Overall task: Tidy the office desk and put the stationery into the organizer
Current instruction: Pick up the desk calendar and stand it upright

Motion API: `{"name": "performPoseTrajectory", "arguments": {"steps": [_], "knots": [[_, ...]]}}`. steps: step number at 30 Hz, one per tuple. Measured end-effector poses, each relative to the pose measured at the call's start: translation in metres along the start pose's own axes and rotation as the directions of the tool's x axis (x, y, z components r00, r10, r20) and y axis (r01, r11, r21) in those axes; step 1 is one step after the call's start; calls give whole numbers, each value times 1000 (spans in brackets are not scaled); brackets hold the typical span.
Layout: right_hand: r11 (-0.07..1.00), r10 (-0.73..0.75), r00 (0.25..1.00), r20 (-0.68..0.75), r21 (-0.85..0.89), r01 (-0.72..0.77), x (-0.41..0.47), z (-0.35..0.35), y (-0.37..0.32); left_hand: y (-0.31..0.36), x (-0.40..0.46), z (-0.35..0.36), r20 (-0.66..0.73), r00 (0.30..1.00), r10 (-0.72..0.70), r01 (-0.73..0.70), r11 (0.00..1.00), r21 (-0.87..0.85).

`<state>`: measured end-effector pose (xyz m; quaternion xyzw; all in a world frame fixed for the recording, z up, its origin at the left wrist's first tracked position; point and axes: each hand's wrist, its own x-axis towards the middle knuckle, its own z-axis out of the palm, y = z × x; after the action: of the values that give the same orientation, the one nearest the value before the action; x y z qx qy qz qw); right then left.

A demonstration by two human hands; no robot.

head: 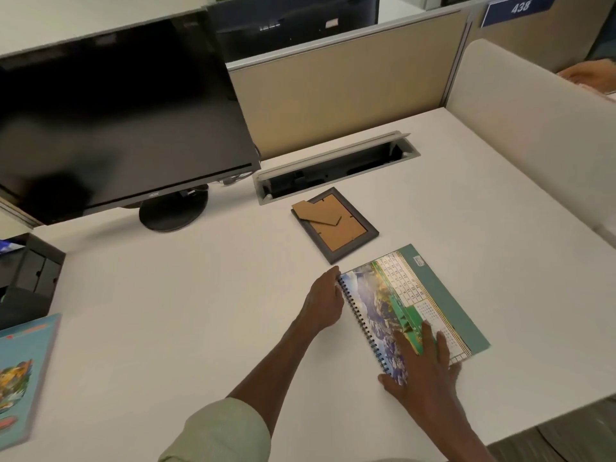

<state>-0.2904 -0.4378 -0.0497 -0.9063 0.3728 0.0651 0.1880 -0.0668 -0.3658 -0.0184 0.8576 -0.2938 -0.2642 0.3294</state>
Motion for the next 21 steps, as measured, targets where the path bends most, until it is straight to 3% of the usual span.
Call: {"name": "performPoseTrajectory", "arguments": {"steps": [5,9,14,18,21], "knots": [[984,-10,988,-154,175,37,-7,-2,12,-3,8,-6,-18,999,-33,34,999,26],[942,48,984,-173,336,14,-11,-10,17,-1,8,-13,-30,1000,-8,6,998,-65],[825,230,953,-198,558,-83,-20,-26,9,10,4,-28,-62,998,-2,-2,998,-71],[643,439,893,-96,729,-237,-15,-44,6,29,3,-39,-80,997,5,-16,989,-147],[460,517,854,-58,860,-221,-10,-63,5,40,3,-45,-122,993,6,-26,986,-166]]}}
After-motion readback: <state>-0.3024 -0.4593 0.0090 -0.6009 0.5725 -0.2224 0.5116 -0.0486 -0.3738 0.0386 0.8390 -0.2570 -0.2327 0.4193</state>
